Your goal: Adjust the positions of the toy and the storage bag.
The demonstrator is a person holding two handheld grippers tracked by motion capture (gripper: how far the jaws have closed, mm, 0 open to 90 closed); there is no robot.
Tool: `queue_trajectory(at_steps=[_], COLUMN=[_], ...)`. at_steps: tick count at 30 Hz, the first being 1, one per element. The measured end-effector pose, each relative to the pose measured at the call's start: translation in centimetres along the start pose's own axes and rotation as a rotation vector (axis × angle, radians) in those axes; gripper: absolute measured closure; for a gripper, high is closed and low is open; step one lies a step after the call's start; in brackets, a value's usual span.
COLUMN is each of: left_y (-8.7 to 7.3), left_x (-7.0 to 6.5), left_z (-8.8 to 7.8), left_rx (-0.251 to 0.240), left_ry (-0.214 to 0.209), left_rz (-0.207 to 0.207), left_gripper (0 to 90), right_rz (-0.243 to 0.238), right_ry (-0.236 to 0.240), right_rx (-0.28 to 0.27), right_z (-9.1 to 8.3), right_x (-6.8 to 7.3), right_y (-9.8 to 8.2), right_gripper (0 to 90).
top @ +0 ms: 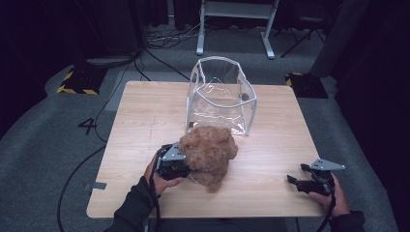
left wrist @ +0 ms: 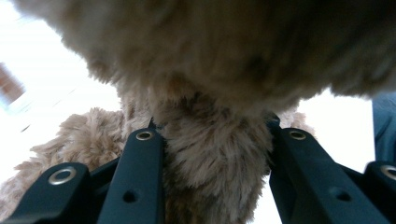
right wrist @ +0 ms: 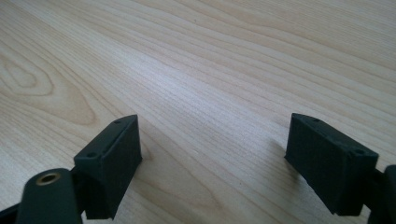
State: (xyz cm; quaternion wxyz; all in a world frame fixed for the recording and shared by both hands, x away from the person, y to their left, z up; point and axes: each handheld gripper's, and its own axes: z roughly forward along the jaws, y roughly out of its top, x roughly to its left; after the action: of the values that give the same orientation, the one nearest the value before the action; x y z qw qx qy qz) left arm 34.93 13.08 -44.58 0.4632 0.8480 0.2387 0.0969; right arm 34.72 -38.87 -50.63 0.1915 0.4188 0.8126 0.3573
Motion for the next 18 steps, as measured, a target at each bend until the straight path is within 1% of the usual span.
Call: queue_trajectory(at_steps=[1,3,4,5,6,7,8,9,11,12,13,15,16,17,18], left_y=[0.0,-0.5,-0.8,-1.1,-1.1,-1.5,-1.5,-1.9,-2.2,-2.2,-2.5,-2.6,-2.9,-2.9,-3.1], left_x=[0.0,0.2,0.4,0.5,0.5,0.7,0.7,0.9,1.0,1.0,1.2,1.4,1.5,1.5,1.7], left_z=[0.0,-0.7,-1.4,-1.7,-1.7,-2.2,-2.2,-2.7,-3.1,-3.1,-3.6,-3.8,-4.2,-4.2,-4.6], left_rx=[0.0,-0.003,0.001,0.001,0.001,-0.007,-0.007,-0.01,-0.015,-0.015,-0.019,-0.018,-0.021,-0.021,-0.02], left_ry=[0.0,0.02,0.05,0.064,0.064,0.094,0.094,0.13,0.161,0.161,0.184,0.192,0.214,0.214,0.228], left_rz=[0.0,-0.018,-0.018,-0.026,-0.026,-0.05,-0.05,-0.072,-0.097,-0.097,-0.112,-0.118,-0.131,-0.131,-0.146], left_gripper=[66.0,66.0,66.0,66.0,66.0,66.0,66.0,65.9,65.9,65.9,65.9,65.9,65.8,65.9,65.8], right_rz=[0.0,0.0,0.0,0.001,0.0,0.0,0.001,0.0,0.001,0.001,0.001,0.001,0.001,0.0,0.0], right_ry=[0.0,0.0,0.0,0.0,0.0,0.0,0.0,0.0,0.0,0.0,0.0,0.0,-0.001,-0.001,0.0], right_rx=[0.0,0.0,0.0,0.0,0.0,0.0,0.0,0.0,0.0,0.0,0.0,0.0,-0.001,0.0,0.0], right_z=[0.0,0.0,0.0,0.0,0.0,0.0,0.0,0.0,0.0,0.0,0.0,0.0,0.0,0.0,0.0], right_x=[0.0,0.0,0.0,0.0,0.0,0.0,0.0,0.0,0.0,0.0,0.0,0.0,0.0,0.0,0.0], right_y=[0.0,0.0,0.0,0.0,0.0,0.0,0.0,0.0,0.0,0.0,0.0,0.0,0.0,0.0,0.0], right_gripper=[18.2,18.2,18.2,18.2,18.3,18.2,18.2,18.2,18.2,18.2,18.2,18.3,18.3,18.3,18.6])
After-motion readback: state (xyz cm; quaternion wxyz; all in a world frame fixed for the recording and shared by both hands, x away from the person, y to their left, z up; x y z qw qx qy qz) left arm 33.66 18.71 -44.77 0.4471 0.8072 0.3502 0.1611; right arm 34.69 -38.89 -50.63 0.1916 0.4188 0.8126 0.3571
